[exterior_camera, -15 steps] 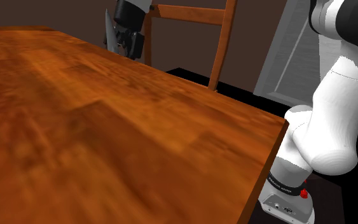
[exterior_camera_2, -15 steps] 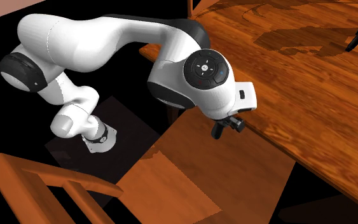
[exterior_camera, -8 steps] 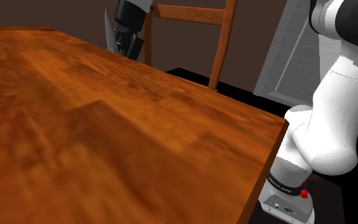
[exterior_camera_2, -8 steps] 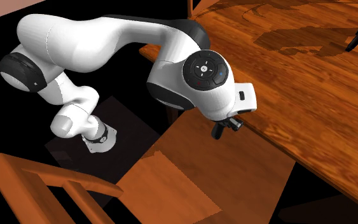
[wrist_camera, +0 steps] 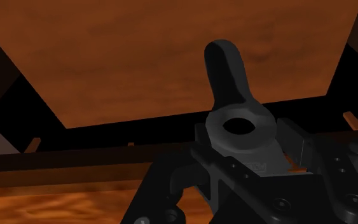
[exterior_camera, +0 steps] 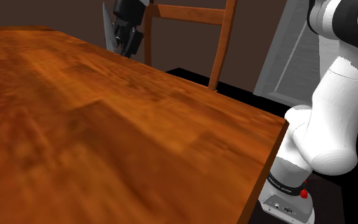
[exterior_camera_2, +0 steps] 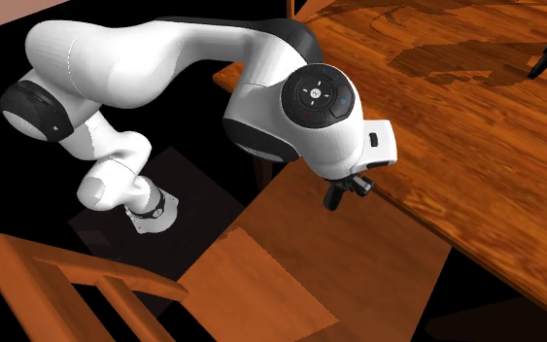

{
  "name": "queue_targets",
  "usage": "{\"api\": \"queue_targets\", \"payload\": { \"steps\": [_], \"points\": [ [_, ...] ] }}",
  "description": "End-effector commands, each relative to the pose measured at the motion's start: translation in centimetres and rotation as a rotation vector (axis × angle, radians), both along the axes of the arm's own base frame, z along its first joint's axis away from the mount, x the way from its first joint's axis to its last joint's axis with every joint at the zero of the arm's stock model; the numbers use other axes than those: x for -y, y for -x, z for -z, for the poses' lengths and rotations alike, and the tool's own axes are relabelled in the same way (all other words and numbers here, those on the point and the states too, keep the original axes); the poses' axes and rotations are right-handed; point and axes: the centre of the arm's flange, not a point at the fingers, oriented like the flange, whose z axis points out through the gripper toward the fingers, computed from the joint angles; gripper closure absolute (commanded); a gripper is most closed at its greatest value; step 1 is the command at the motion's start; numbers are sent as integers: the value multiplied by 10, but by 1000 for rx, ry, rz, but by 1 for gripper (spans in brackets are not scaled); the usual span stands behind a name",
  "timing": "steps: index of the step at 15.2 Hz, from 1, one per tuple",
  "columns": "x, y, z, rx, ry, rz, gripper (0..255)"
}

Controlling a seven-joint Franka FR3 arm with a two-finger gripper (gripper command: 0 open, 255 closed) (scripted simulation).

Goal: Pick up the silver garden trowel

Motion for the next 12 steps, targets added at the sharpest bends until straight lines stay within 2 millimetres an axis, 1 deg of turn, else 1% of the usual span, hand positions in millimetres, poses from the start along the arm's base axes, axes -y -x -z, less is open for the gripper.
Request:
{"api": "queue_targets", "payload": {
  "steps": [1, 10, 12],
  "points": [
    [-3, 2, -13, 4, -5, -5, 255],
    [-3, 2, -61, 4, -5, -5, 255],
    [-3, 2, -62, 4, -5, -5, 255]
  ]
}}
